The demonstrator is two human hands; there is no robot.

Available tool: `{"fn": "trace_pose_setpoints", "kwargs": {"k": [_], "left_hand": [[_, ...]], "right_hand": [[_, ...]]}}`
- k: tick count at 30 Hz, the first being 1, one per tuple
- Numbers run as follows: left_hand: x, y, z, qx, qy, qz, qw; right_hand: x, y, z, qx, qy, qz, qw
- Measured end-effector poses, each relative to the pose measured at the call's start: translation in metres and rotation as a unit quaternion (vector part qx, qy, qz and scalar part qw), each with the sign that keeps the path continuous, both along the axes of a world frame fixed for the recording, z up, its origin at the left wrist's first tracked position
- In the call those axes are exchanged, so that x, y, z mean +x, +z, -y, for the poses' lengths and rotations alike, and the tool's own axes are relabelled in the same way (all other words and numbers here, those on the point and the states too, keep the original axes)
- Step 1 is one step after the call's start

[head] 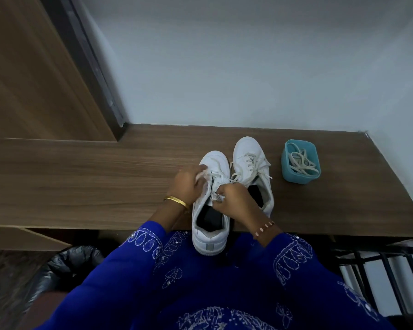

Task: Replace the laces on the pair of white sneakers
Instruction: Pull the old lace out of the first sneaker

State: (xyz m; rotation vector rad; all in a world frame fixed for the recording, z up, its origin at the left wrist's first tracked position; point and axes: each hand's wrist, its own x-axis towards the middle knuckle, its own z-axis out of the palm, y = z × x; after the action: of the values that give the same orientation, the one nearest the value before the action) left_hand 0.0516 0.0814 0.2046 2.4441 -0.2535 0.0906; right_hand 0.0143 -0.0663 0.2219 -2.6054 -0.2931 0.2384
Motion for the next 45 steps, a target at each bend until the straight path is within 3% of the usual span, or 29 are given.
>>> {"fn": "trace_pose_setpoints", "kwargs": {"k": [5,9,11,13,14,15,17,18,19,20,21,23,24,25,28,30,38,40,42,43,45], "left_hand": [[0.0,0.001,0.015,0.056,-0.023,-0.052,0.997],[0.006,0.006,0.01,0.09,-0.014,-0.021,0.996],[0.008,0.002,0.005,0.021,0.023,0.009,0.999],[0.008,0.006,0.003,-0.13,0.092,0.005,0.987],[0.008,0.011,0.002,-0.241,0.132,-0.018,0.961],[0.01,0.018,0.0,-0.379,0.18,-0.051,0.906],[0.016,0.03,-0.007,-0.616,0.273,-0.118,0.73],[0.019,0.031,-0.013,-0.653,0.304,-0.131,0.681],[0.02,0.03,-0.017,-0.651,0.321,-0.136,0.675],[0.018,0.028,-0.019,-0.617,0.324,-0.135,0.704],[0.016,0.024,-0.02,-0.538,0.318,-0.131,0.769],[0.01,0.01,-0.018,-0.267,0.276,-0.107,0.917],[0.006,0.003,-0.017,-0.148,0.238,-0.076,0.957],[0.003,0.0,-0.015,-0.084,0.185,-0.037,0.978],[-0.003,-0.01,-0.005,0.008,-0.023,0.046,0.999],[-0.007,-0.01,0.004,0.019,-0.072,0.014,0.997],[0.001,0.0,0.013,0.043,0.03,-0.061,0.997],[0.002,0.001,0.012,-0.015,0.062,-0.06,0.996],[0.001,0.001,0.012,-0.233,0.125,-0.099,0.959],[0.002,0.0,0.012,-0.384,0.156,-0.131,0.901],[0.003,0.002,0.012,-0.607,0.22,-0.208,0.735]], "right_hand": [[-0.002,0.003,0.007,0.051,-0.012,-0.001,0.999],[-0.001,0.001,0.007,0.065,-0.03,-0.011,0.997],[-0.001,0.0,0.007,0.069,-0.031,-0.017,0.997],[0.0,0.002,0.009,0.074,-0.026,-0.015,0.997],[0.0,0.003,0.01,0.079,-0.025,-0.012,0.996],[0.0,0.004,0.011,0.085,-0.023,-0.009,0.996],[-0.001,0.006,0.013,0.092,-0.026,-0.004,0.995],[-0.001,0.006,0.013,0.095,-0.027,-0.002,0.995],[-0.001,0.006,0.014,0.098,-0.026,-0.001,0.995],[-0.001,0.005,0.014,0.099,-0.025,-0.002,0.995],[-0.001,0.004,0.014,0.097,-0.024,-0.004,0.995],[-0.001,0.004,0.014,0.093,-0.02,-0.005,0.995],[0.0,0.004,0.013,0.092,-0.018,-0.003,0.996],[0.0,0.003,0.013,0.09,-0.017,-0.002,0.996],[0.001,0.002,0.012,0.079,-0.015,0.0,0.997],[0.001,0.001,0.011,0.074,-0.016,0.003,0.997],[0.0,0.004,0.012,0.039,0.003,0.001,0.999],[-0.002,0.003,0.013,0.045,-0.006,0.0,0.999],[-0.003,0.003,0.014,0.049,-0.014,-0.005,0.999],[-0.003,0.003,0.015,0.049,-0.017,-0.01,0.999],[-0.003,0.002,0.016,0.051,-0.02,-0.019,0.998]]}}
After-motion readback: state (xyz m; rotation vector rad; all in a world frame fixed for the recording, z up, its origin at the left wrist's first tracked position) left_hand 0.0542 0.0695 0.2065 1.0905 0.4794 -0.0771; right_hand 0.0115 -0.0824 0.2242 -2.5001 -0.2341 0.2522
